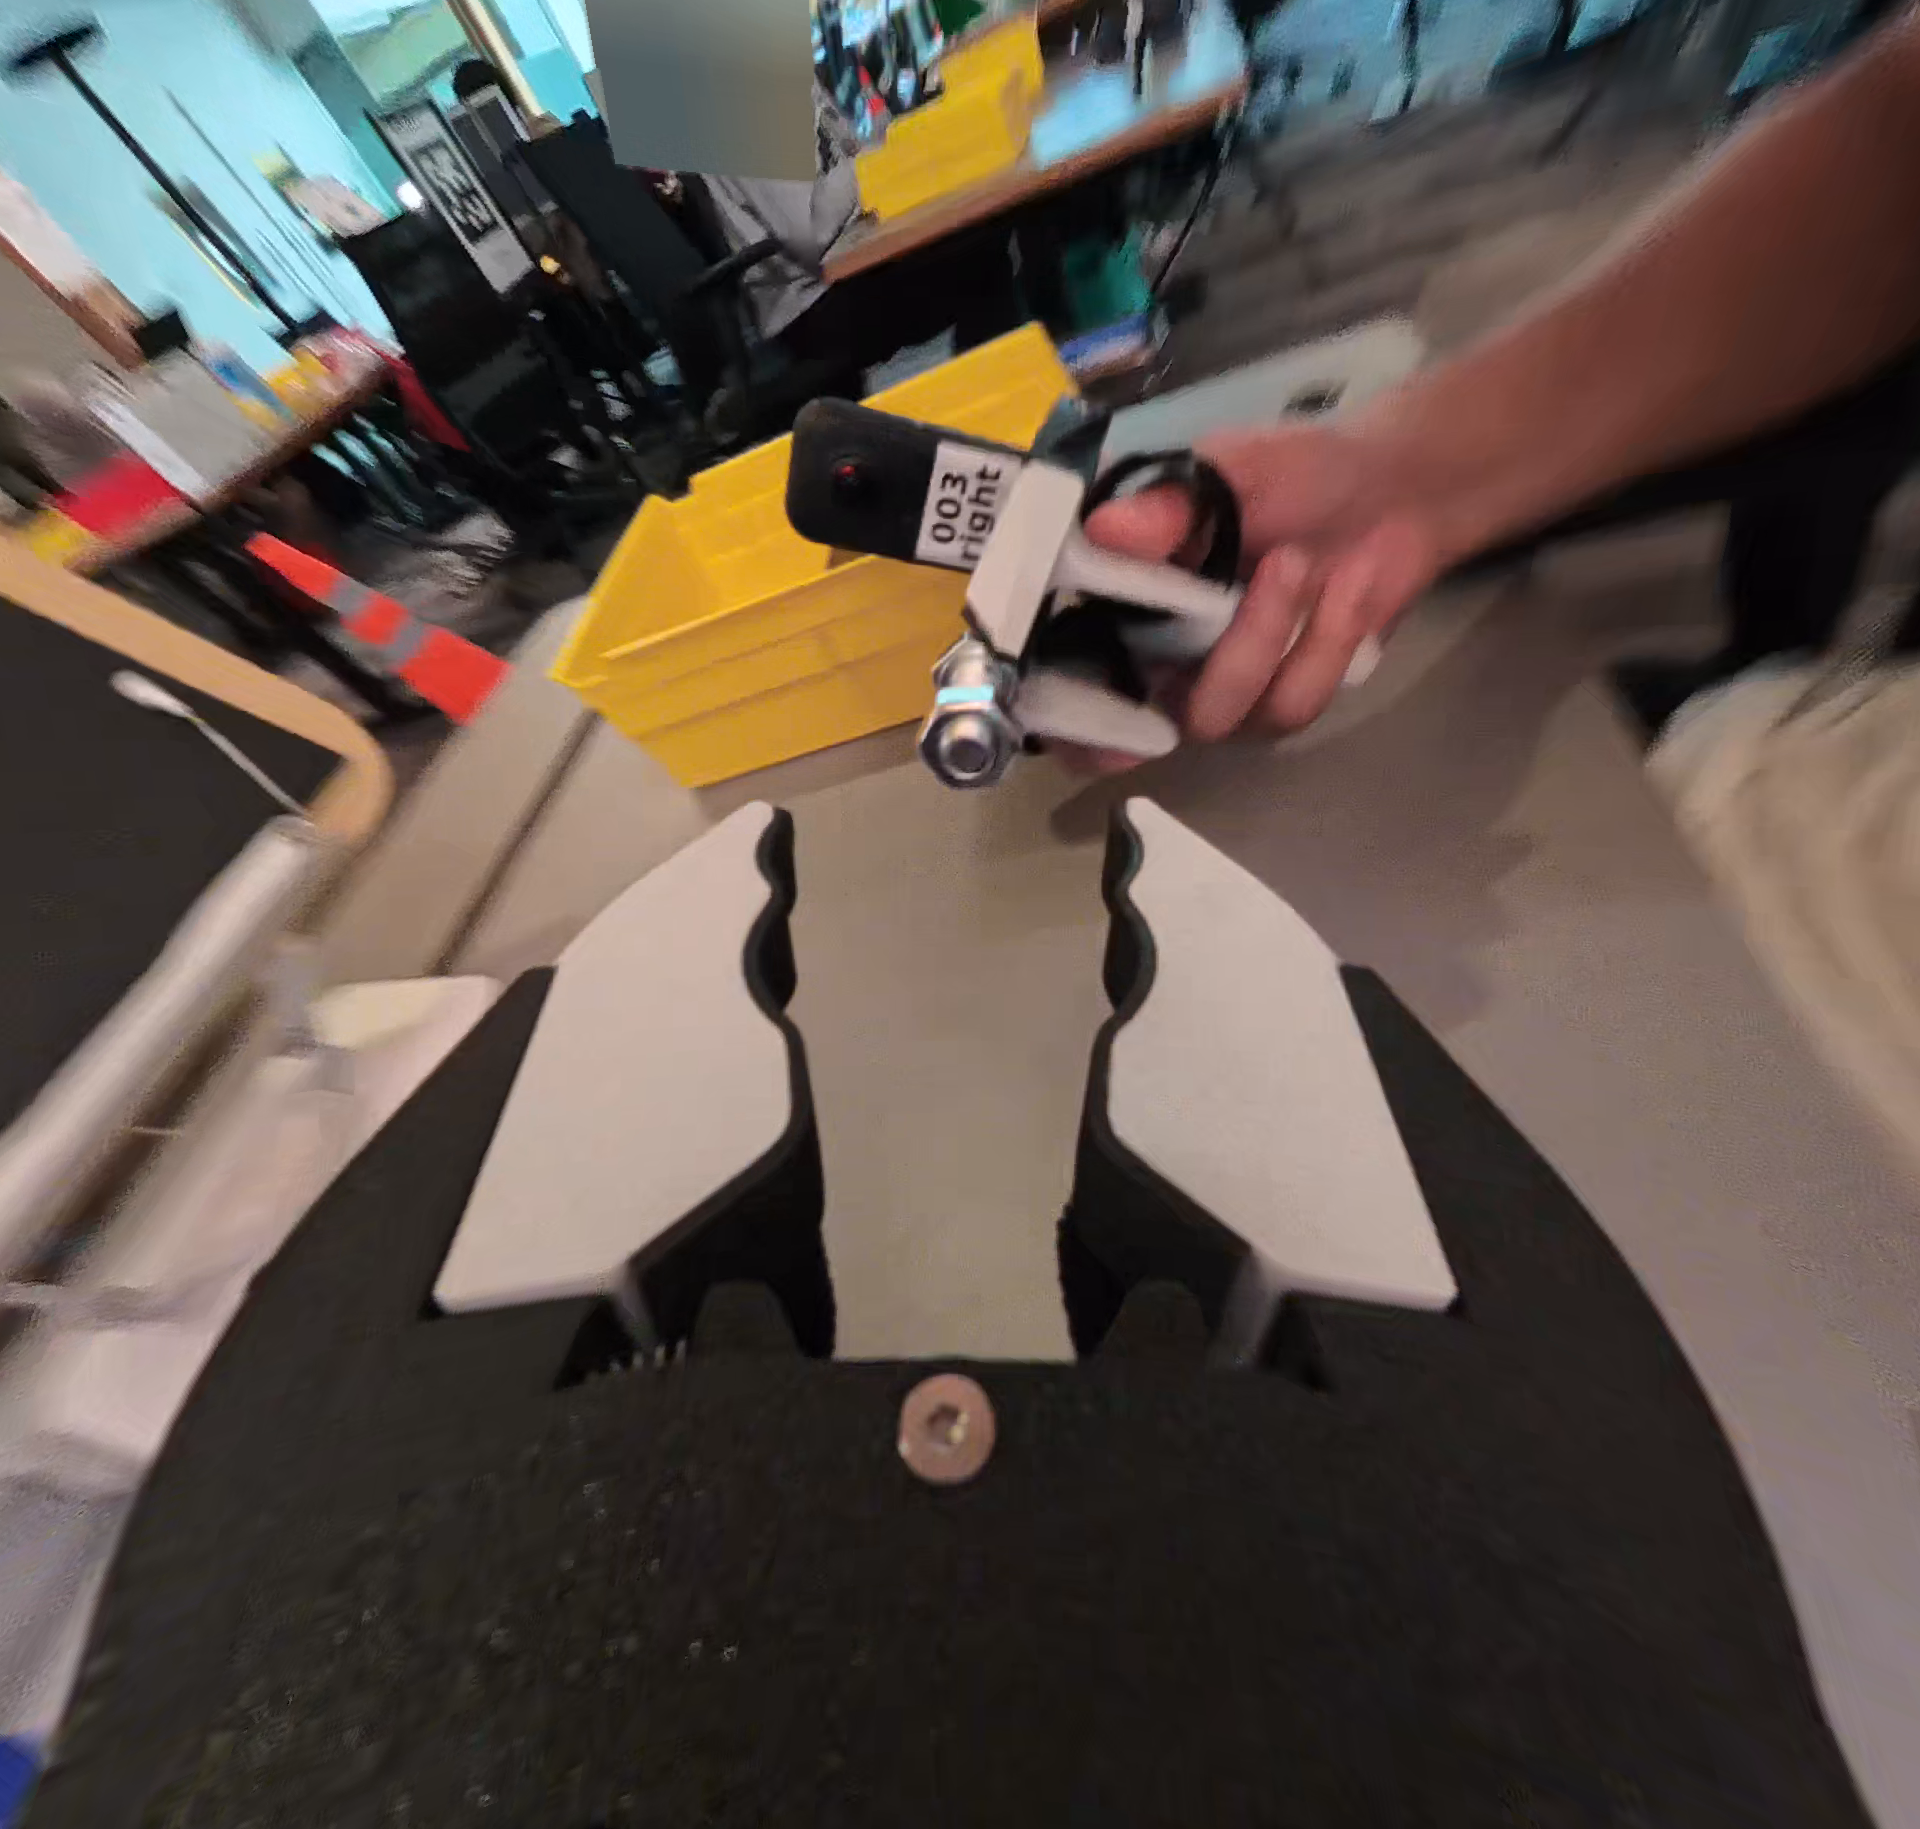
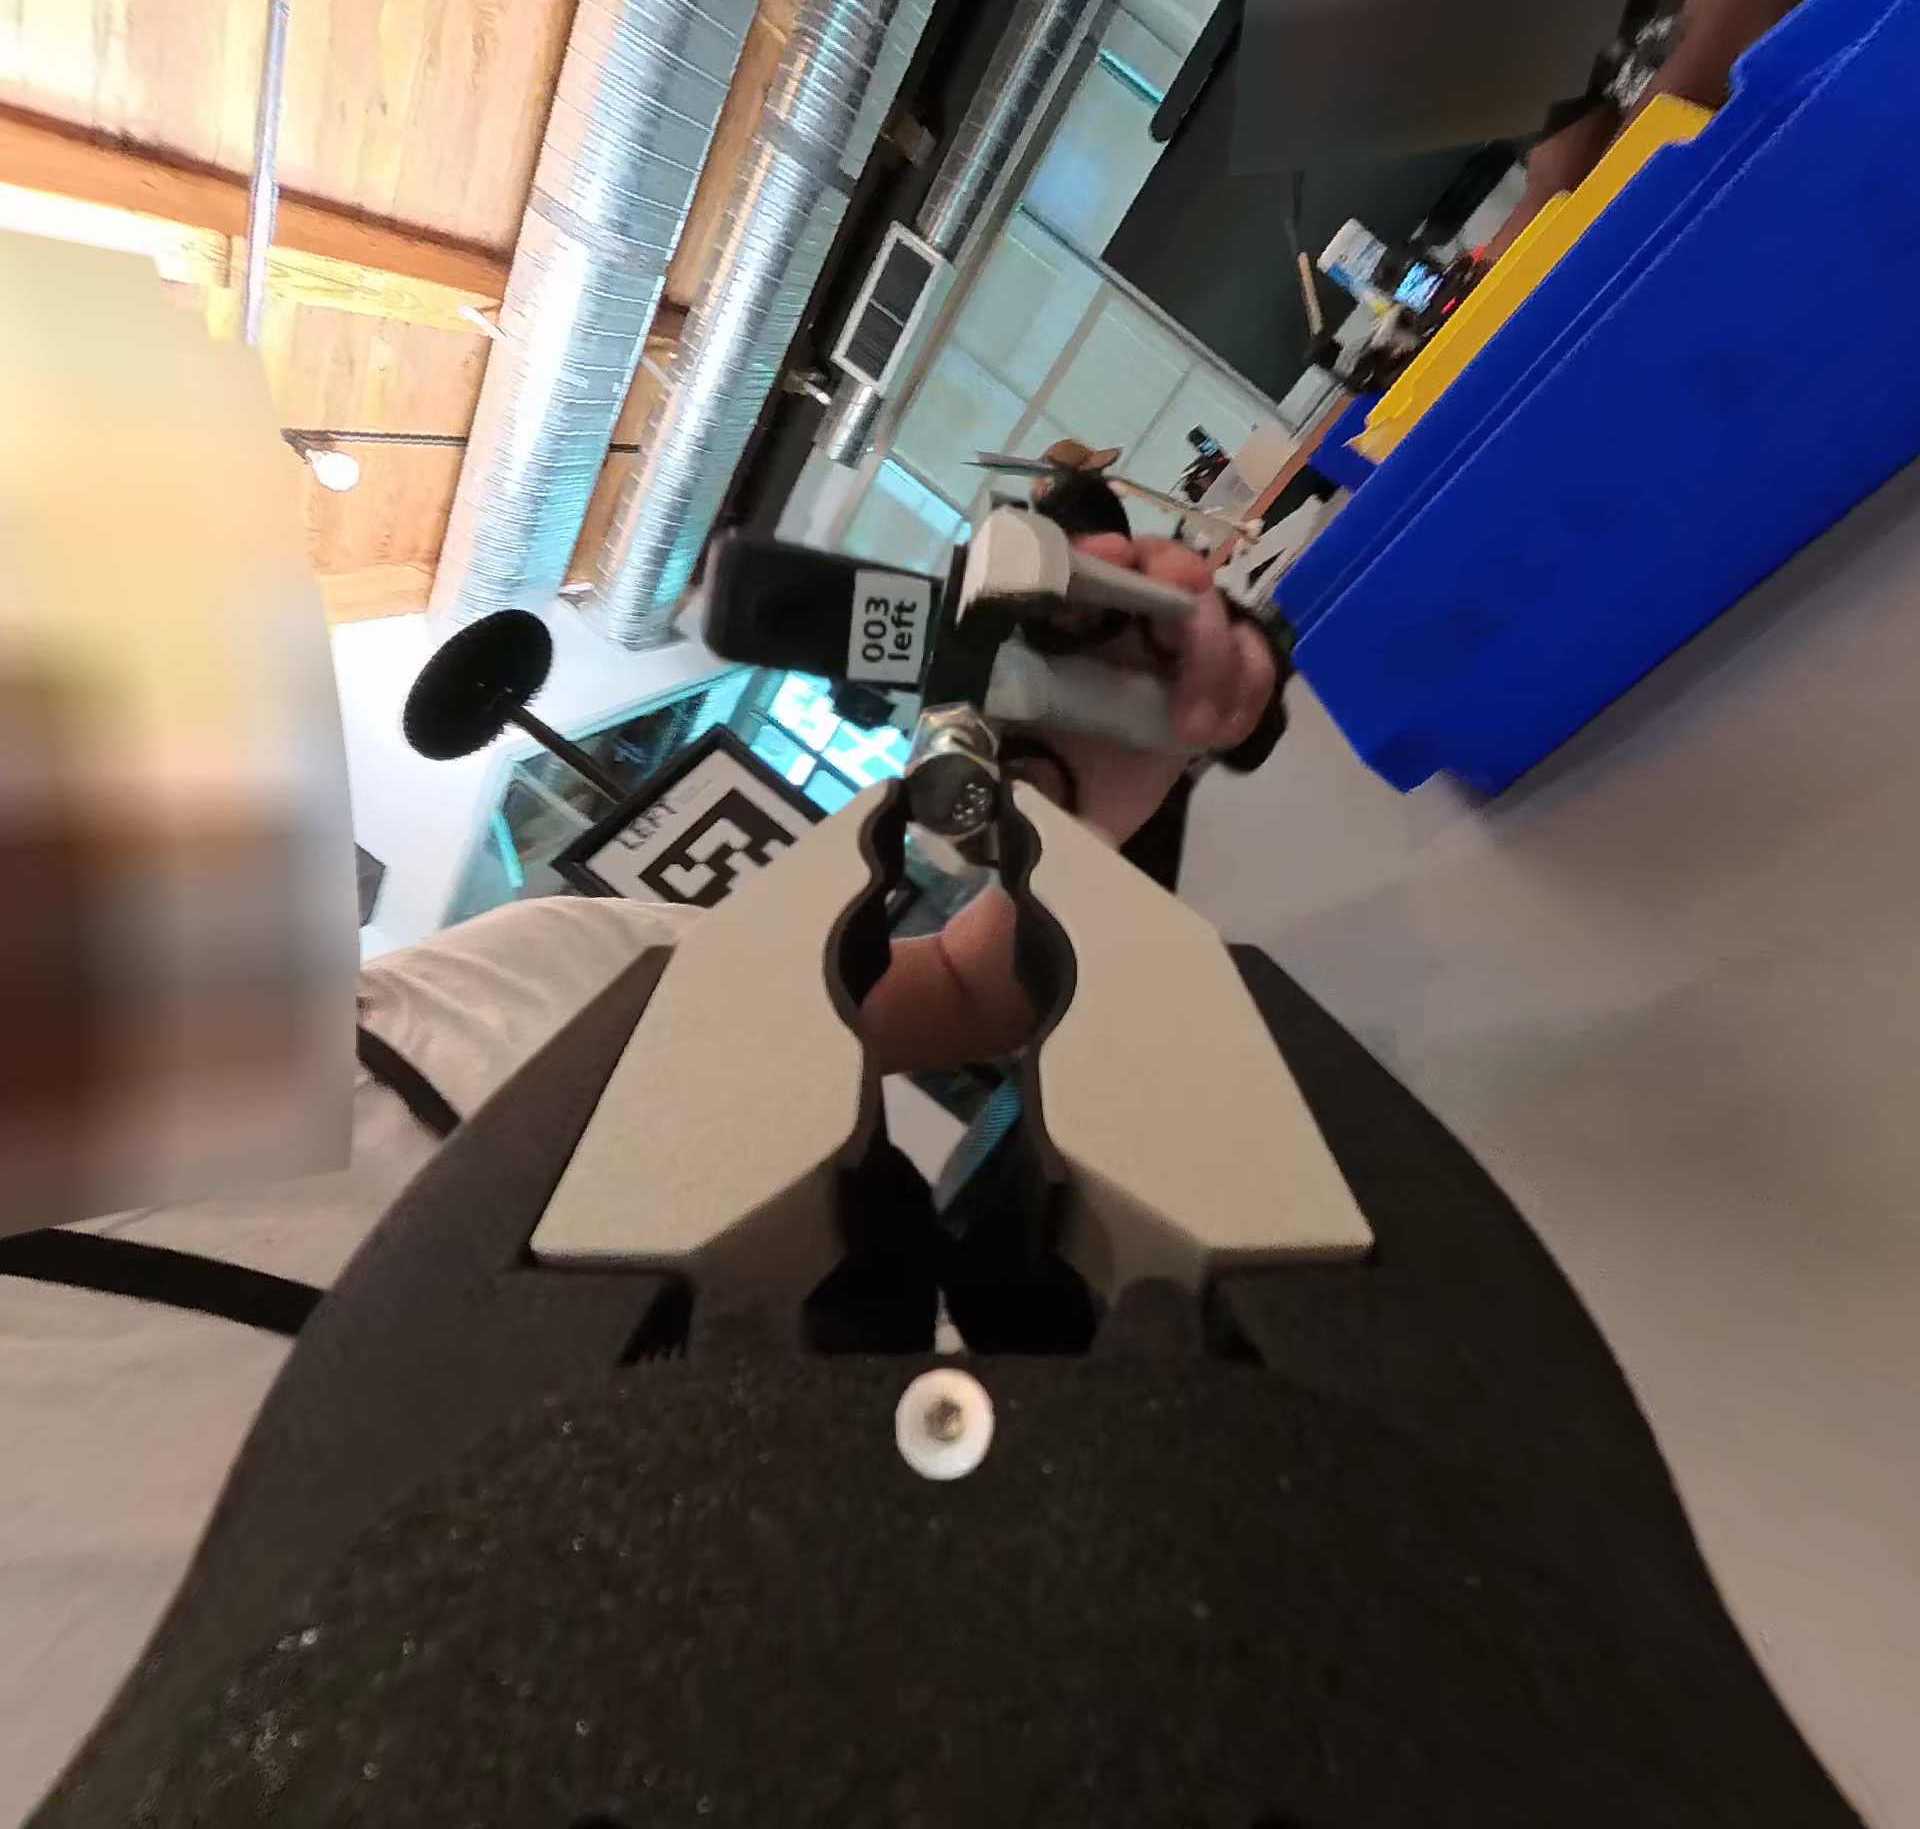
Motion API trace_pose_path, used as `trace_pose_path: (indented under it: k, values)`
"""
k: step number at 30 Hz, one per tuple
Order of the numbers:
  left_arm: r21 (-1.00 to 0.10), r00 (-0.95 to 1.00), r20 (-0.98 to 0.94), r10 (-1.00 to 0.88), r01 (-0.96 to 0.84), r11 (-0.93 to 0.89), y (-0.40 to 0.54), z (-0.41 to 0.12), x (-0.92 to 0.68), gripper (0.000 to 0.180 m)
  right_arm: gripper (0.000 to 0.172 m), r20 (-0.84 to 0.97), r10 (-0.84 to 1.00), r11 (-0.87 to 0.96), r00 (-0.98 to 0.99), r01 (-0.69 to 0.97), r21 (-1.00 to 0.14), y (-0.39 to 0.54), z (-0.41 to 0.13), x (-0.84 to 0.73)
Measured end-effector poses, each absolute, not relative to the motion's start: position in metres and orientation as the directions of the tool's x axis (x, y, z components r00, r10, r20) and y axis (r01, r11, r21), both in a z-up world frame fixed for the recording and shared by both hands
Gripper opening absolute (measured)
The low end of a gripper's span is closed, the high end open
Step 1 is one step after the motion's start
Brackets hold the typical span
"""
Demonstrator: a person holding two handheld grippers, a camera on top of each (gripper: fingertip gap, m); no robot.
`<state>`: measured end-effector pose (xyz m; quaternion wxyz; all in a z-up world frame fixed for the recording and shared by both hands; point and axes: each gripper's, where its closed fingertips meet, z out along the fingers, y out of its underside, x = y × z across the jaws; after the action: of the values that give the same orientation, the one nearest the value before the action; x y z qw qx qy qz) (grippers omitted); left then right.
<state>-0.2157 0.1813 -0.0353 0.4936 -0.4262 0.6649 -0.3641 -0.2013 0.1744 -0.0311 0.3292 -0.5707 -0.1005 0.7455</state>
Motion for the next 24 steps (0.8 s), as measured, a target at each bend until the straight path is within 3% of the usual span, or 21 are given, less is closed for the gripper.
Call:
trace_pose_path:
  k: [3,6,12,16,20,24]
  values:
    - [-0.688,-0.174,-0.671,-0.721,-0.218,0.693,0.182,-0.040,-0.217,0.056,0.017,-0.824,0.521,-0.835,-0.221,-0.332,-0.439,0.169,-0.034,-0.208]
    - [-0.521,-0.234,-0.809,-0.539,-0.139,0.842,0.165,-0.037,-0.219,0.054,0.017,-0.848,0.437,-0.888,-0.301,-0.292,-0.354,0.166,-0.037,-0.212]
    - [-0.457,-0.315,-0.827,-0.465,-0.103,0.883,0.160,-0.035,-0.220,0.041,0.017,-0.859,0.387,-0.917,-0.336,-0.242,-0.319,0.160,-0.040,-0.218]
    - [-0.423,-0.339,-0.837,-0.430,-0.096,0.901,0.158,-0.037,-0.221,0.020,0.017,-0.853,0.387,-0.918,-0.350,-0.234,-0.321,0.157,-0.037,-0.219]
    - [-0.490,-0.302,-0.810,-0.503,-0.122,0.863,0.158,-0.034,-0.219,0.019,0.017,-0.845,0.409,-0.908,-0.344,-0.248,-0.339,0.158,-0.034,-0.218]
    - [-0.747,-0.237,-0.578,-0.781,-0.233,0.623,0.162,-0.033,-0.216,0.019,0.017,-0.827,0.494,-0.860,-0.269,-0.291,-0.419,0.162,-0.032,-0.214]
